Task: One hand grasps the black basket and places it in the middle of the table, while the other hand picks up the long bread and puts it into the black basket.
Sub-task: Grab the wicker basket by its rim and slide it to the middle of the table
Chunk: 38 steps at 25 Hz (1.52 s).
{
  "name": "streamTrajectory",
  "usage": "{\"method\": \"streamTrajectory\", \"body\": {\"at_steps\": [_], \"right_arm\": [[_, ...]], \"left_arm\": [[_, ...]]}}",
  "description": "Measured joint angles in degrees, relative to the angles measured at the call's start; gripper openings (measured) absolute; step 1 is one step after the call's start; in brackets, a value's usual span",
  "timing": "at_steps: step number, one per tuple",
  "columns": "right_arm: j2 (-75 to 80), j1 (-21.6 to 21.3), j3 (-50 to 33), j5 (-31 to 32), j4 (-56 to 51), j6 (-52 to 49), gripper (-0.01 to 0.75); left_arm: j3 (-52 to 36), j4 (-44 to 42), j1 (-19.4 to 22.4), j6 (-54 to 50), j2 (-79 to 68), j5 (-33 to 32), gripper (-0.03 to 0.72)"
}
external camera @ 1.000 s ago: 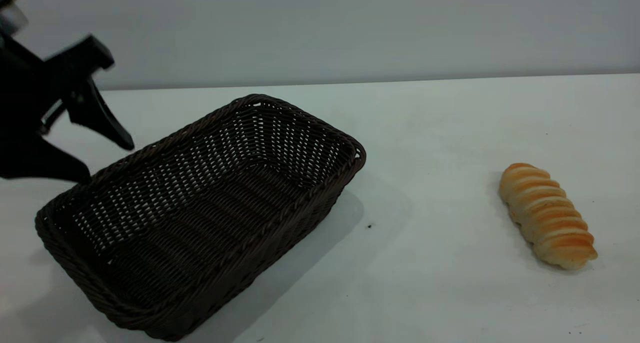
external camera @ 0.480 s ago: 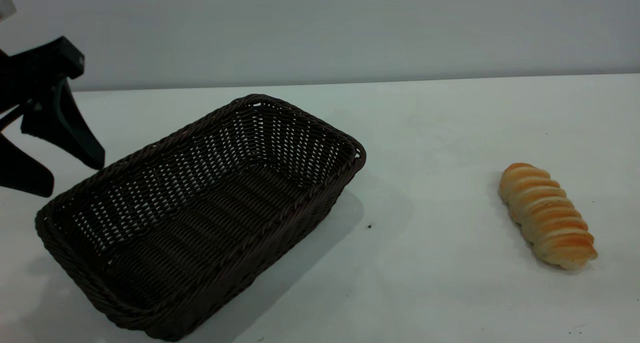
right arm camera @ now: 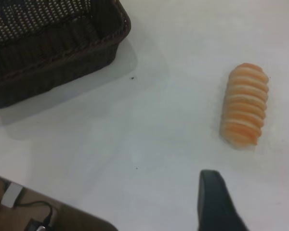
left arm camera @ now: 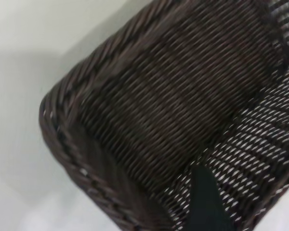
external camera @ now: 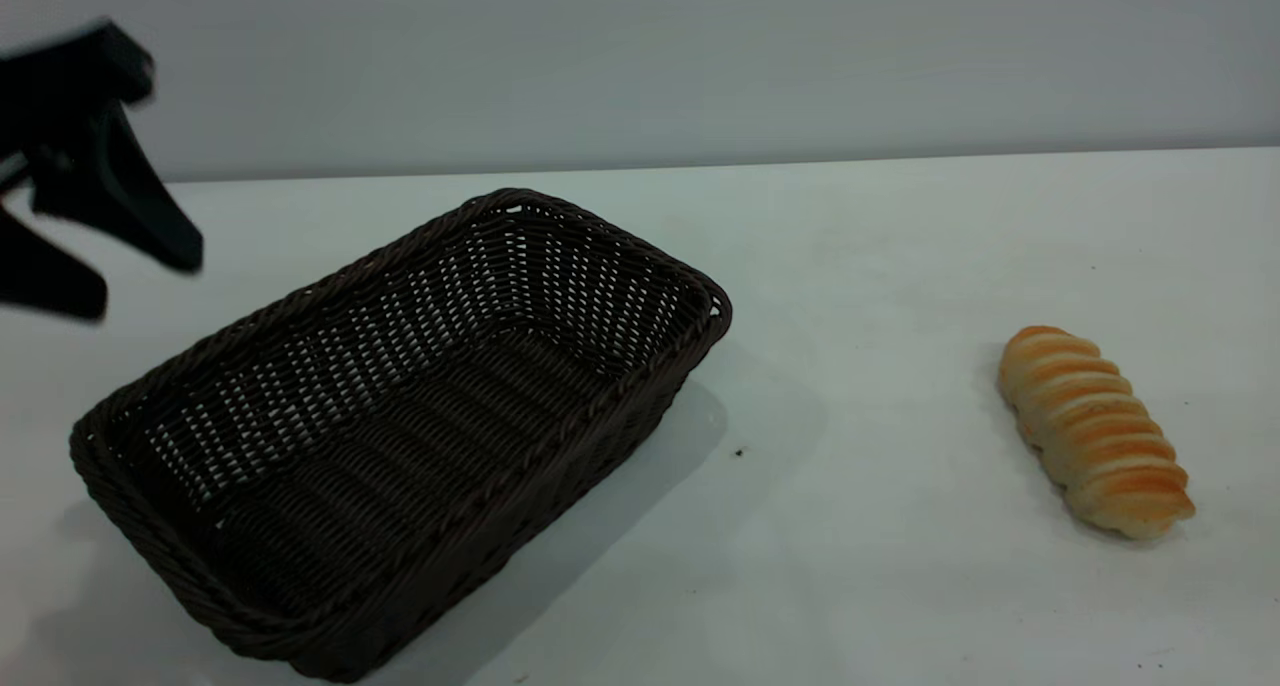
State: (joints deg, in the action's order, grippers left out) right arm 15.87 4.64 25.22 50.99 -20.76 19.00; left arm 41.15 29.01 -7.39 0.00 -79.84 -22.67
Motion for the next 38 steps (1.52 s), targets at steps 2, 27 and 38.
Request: {"method": "streamTrajectory", "body": {"at_steps": [2, 27, 38], "right_arm": [[0.0, 0.0, 0.0, 0.0, 0.0, 0.0, 0.373], [0.0, 0.0, 0.0, 0.0, 0.0, 0.1, 0.347], [0.0, 0.0, 0.0, 0.0, 0.0, 0.2, 0.347]], "left_arm": [[-0.1, -0.2, 0.6, -3.1, 3.7, 0.2, 0.513], [-15.5, -23.9, 2.1, -42.7, -3.1, 11.3, 0.472], [-15.5, -22.6, 2.1, -42.8, -5.6, 16.7, 0.395]]}}
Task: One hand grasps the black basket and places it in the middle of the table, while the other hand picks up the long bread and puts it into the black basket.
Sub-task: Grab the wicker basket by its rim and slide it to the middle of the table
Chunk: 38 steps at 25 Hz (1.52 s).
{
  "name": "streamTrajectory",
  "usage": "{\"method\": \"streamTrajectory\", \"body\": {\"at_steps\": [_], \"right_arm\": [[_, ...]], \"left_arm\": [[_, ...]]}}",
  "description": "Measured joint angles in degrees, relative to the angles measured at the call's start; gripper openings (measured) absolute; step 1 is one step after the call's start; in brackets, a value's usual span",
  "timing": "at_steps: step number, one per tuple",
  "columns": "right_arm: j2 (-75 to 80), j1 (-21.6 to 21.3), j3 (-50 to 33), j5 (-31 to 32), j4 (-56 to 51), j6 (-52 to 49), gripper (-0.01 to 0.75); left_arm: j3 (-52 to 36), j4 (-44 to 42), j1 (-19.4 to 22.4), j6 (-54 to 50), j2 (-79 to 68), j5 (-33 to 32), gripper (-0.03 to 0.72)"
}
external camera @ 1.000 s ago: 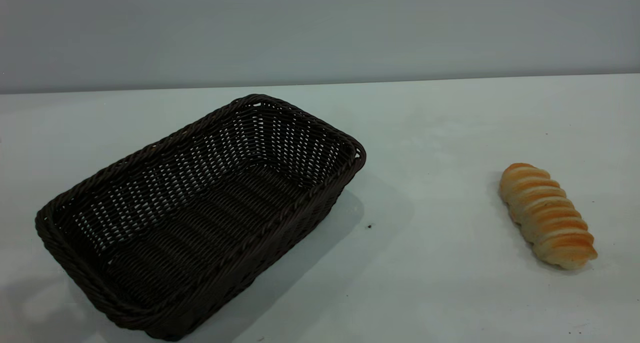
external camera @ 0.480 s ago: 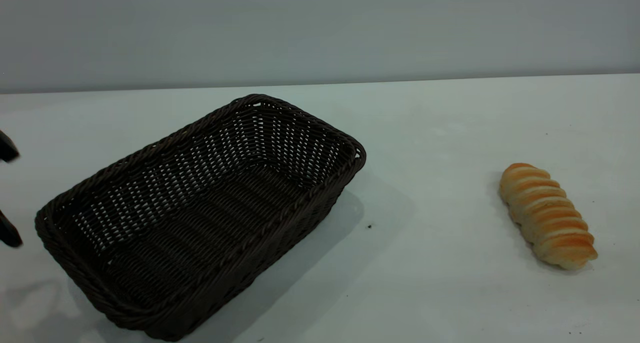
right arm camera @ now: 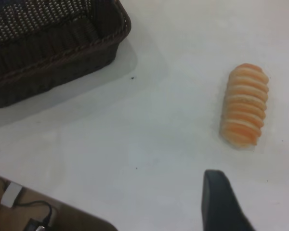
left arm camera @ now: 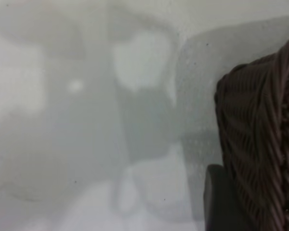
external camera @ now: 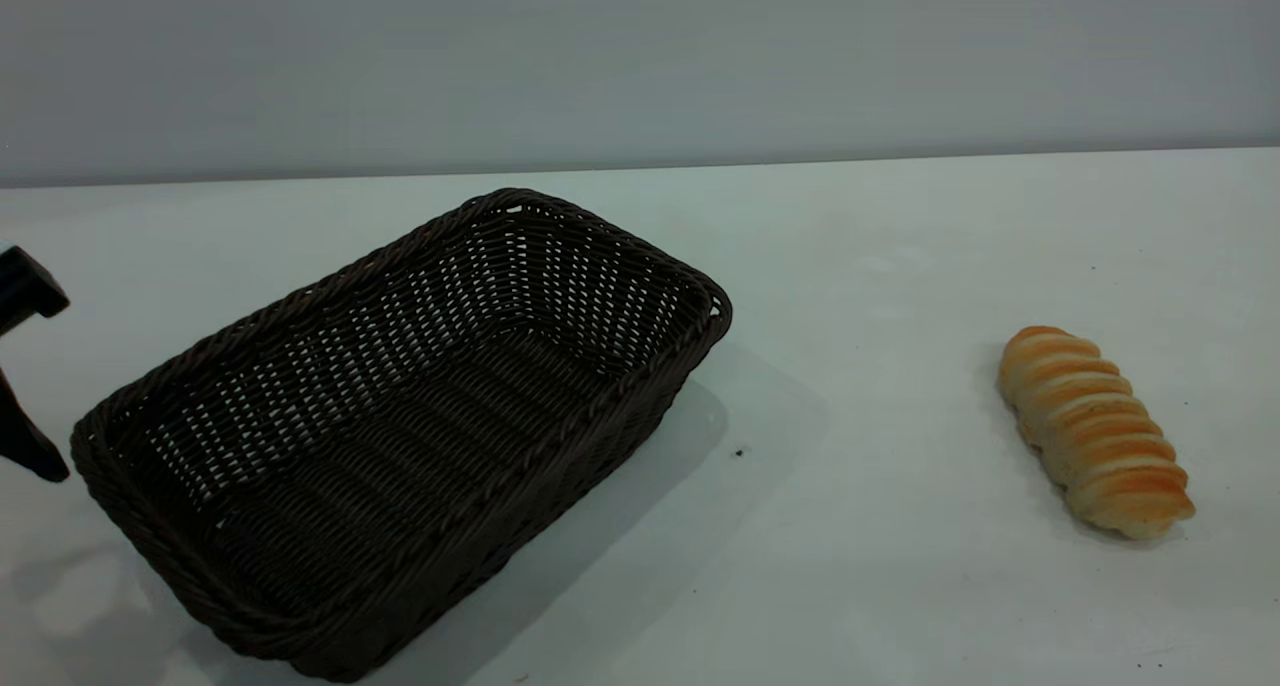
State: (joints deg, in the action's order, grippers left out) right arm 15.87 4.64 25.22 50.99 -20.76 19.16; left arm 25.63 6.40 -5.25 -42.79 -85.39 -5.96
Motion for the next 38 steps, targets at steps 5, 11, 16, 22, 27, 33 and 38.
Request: {"method": "streamTrajectory", "body": {"at_steps": [5, 11, 16, 22, 27, 33, 38], "right_arm": [[0.0, 0.0, 0.0, 0.0, 0.0, 0.0, 0.347], [0.0, 0.0, 0.0, 0.0, 0.0, 0.0, 0.346], [0.0, 0.8, 0.0, 0.0, 0.0, 0.0, 0.346], [0.0, 2.9, 0.0, 0.0, 0.0, 0.0, 0.346], [0.0, 2.9, 0.0, 0.0, 0.0, 0.0, 0.34], [0.0, 2.9, 0.0, 0.0, 0.0, 0.0, 0.309], [0.0, 2.9, 0.0, 0.0, 0.0, 0.0, 0.294]], "left_arm": [[0.0, 0.7, 0.0, 0.0, -2.4, 0.1, 0.39], [0.0, 2.2, -2.2, -0.6, -4.9, 2.1, 0.405], [0.0, 5.1, -4.8, -1.7, -5.6, 3.0, 0.455], [0.0, 5.8, -4.8, -1.7, -5.6, 2.0, 0.486], [0.0, 5.8, -4.8, -1.8, -6.0, 4.6, 0.488], [0.4, 6.0, -4.8, -2.1, -10.7, 7.6, 0.49], [0.6, 6.1, -4.8, -2.2, -15.6, 10.2, 0.469]]}}
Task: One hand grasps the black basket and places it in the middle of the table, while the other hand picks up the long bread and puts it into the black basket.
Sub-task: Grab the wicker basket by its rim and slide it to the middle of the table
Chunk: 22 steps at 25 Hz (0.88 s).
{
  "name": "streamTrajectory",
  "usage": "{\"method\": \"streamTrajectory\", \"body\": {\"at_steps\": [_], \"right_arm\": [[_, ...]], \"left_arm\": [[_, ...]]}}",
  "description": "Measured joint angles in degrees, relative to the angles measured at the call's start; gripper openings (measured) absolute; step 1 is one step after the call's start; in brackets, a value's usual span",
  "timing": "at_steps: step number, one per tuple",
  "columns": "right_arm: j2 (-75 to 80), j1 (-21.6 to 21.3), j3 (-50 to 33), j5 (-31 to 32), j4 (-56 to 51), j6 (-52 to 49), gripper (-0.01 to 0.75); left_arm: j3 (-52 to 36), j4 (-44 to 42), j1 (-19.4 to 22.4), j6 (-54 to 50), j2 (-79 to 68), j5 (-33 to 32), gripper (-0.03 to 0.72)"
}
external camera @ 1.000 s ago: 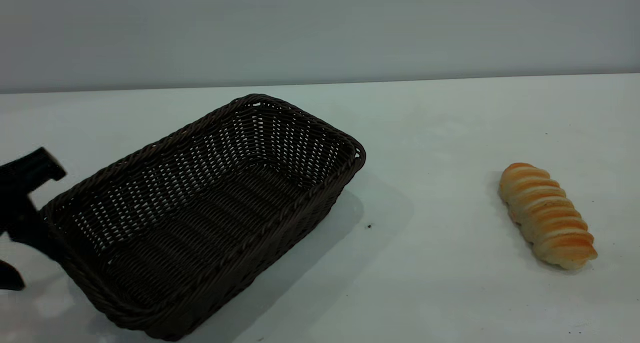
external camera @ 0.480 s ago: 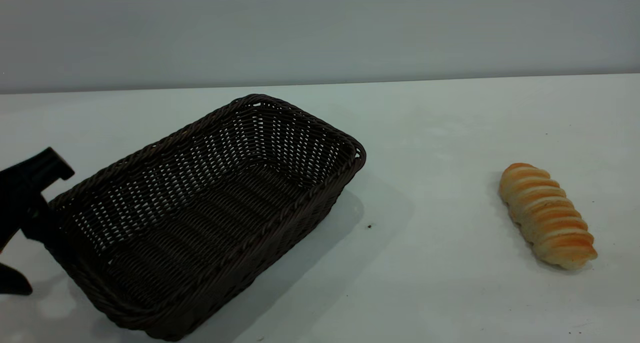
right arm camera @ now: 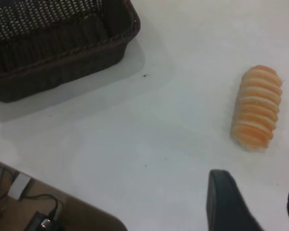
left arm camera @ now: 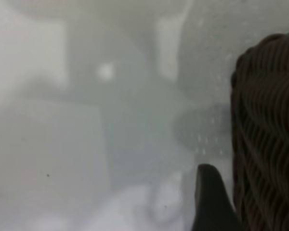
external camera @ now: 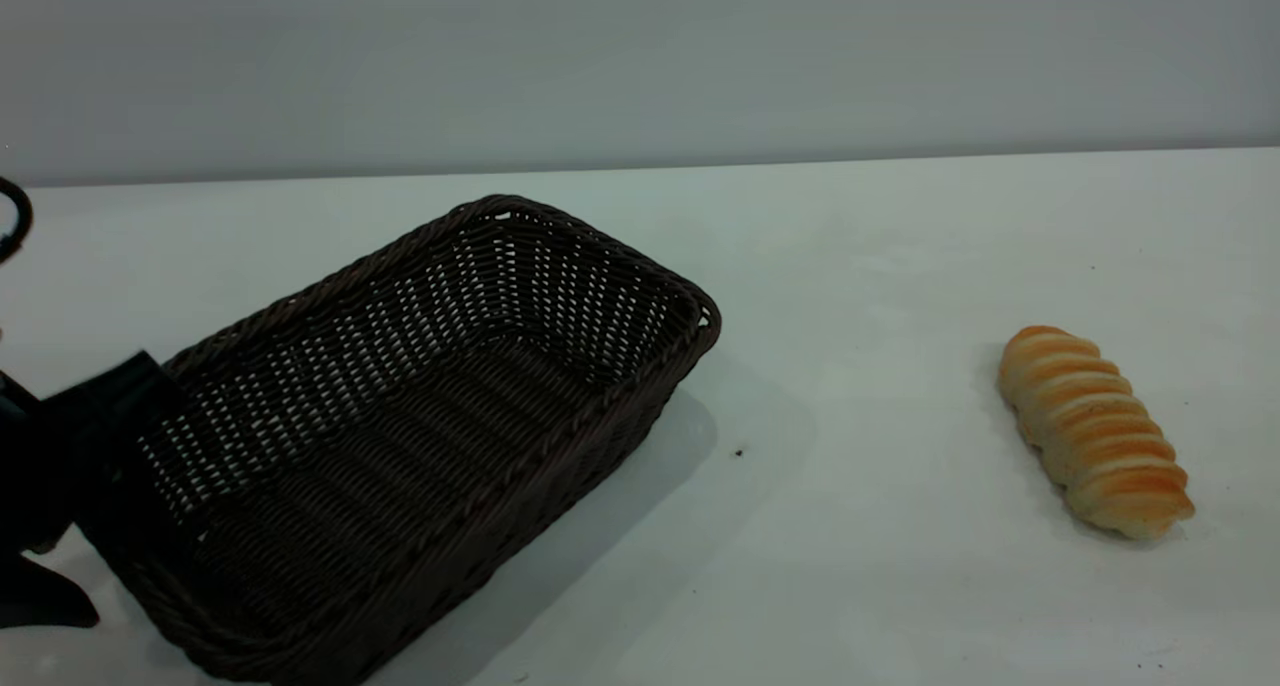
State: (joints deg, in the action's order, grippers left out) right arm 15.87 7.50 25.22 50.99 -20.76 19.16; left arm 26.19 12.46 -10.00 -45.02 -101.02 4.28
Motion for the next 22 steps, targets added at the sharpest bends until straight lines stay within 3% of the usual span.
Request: {"method": "streamTrajectory", "body": {"at_steps": [2, 6, 7, 12, 15, 22], "right_arm": [[0.0, 0.0, 0.0, 0.0, 0.0, 0.0, 0.292], [0.0, 0.0, 0.0, 0.0, 0.0, 0.0, 0.291], [0.0, 0.0, 0.0, 0.0, 0.0, 0.0, 0.291], [0.0, 0.0, 0.0, 0.0, 0.0, 0.0, 0.291], [0.0, 0.0, 0.0, 0.0, 0.0, 0.0, 0.291], [0.0, 0.0, 0.0, 0.0, 0.0, 0.0, 0.291]], "left_arm": [[0.0, 0.0, 0.0, 0.0, -1.0, 0.8, 0.419], [0.0, 0.1, 0.0, -0.1, -1.6, 2.1, 0.152], [0.0, 0.3, 0.0, -0.2, -1.6, 2.6, 0.127], [0.0, -1.3, 0.0, -0.2, -1.3, 2.9, 0.131], [0.1, -6.8, 0.0, -0.2, 1.4, 2.5, 0.131], [9.5, -19.8, -1.2, 1.3, 5.6, -13.9, 0.131]]}}
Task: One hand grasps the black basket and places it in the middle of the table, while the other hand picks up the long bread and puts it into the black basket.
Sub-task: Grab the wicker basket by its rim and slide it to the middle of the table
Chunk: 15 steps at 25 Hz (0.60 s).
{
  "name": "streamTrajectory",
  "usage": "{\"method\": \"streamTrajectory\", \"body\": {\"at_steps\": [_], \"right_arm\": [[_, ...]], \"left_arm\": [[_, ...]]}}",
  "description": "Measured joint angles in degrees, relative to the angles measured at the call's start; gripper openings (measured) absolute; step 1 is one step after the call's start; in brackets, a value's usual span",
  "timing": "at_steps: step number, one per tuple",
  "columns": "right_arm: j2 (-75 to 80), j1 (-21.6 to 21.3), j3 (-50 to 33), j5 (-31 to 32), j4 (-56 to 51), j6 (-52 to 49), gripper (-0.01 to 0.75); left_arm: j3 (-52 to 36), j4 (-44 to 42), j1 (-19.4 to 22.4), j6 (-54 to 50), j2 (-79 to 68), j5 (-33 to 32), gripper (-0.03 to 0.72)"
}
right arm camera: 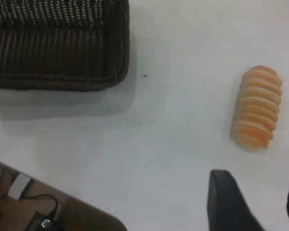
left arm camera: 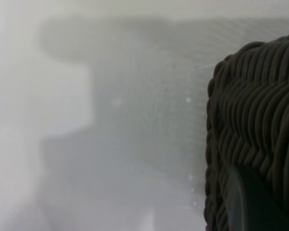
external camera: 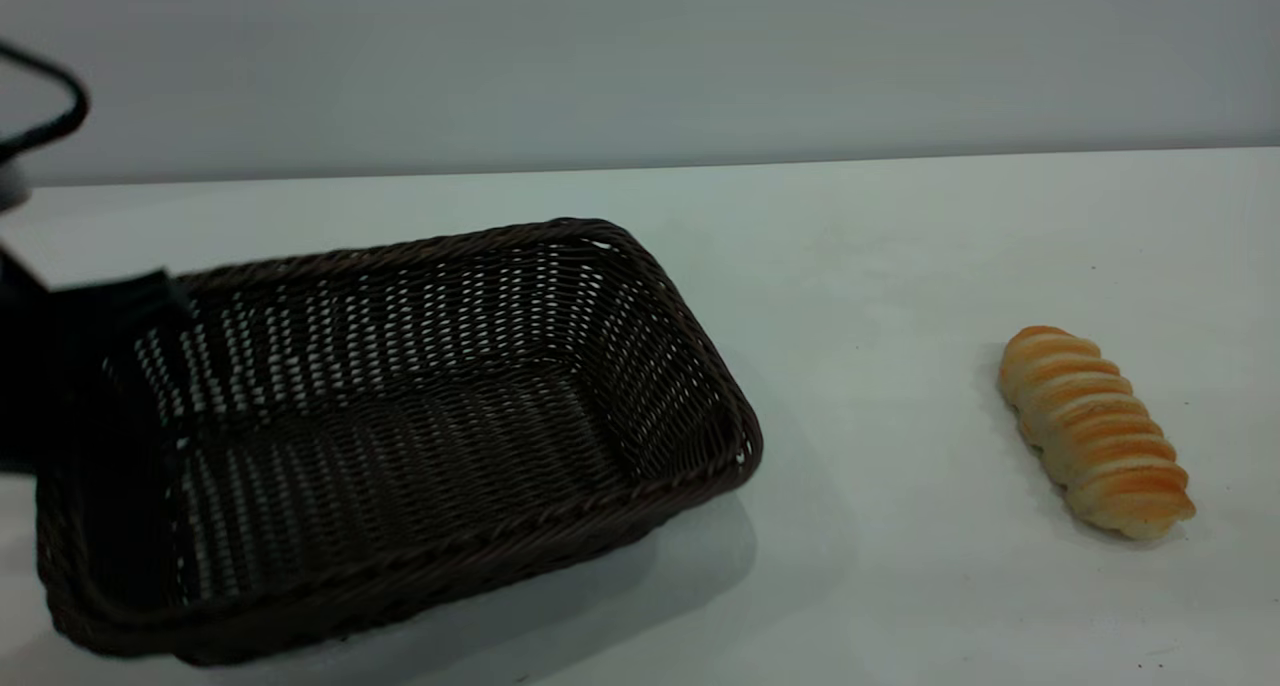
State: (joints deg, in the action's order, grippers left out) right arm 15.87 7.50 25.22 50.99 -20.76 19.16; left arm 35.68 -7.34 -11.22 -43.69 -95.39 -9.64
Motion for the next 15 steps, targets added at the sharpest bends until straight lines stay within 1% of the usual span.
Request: {"method": "streamTrajectory", "body": {"at_steps": [3, 8, 12, 15], "right_arm": [[0.0, 0.0, 0.0, 0.0, 0.0, 0.0, 0.291], [0.0, 0.0, 0.0, 0.0, 0.0, 0.0, 0.291], [0.0, 0.0, 0.0, -0.1, 0.0, 0.0, 0.291], [0.0, 0.0, 0.0, -0.1, 0.0, 0.0, 0.291]], "left_arm": [[4.5, -0.9, -1.5, 1.9, -0.3, -4.1, 0.131], [10.6, -1.2, -3.4, 3.5, -4.3, -7.9, 0.131], [14.4, -0.5, -5.3, 6.0, -10.3, -9.9, 0.131], [15.7, 0.1, -6.5, 6.4, -13.5, -10.0, 0.133]]}}
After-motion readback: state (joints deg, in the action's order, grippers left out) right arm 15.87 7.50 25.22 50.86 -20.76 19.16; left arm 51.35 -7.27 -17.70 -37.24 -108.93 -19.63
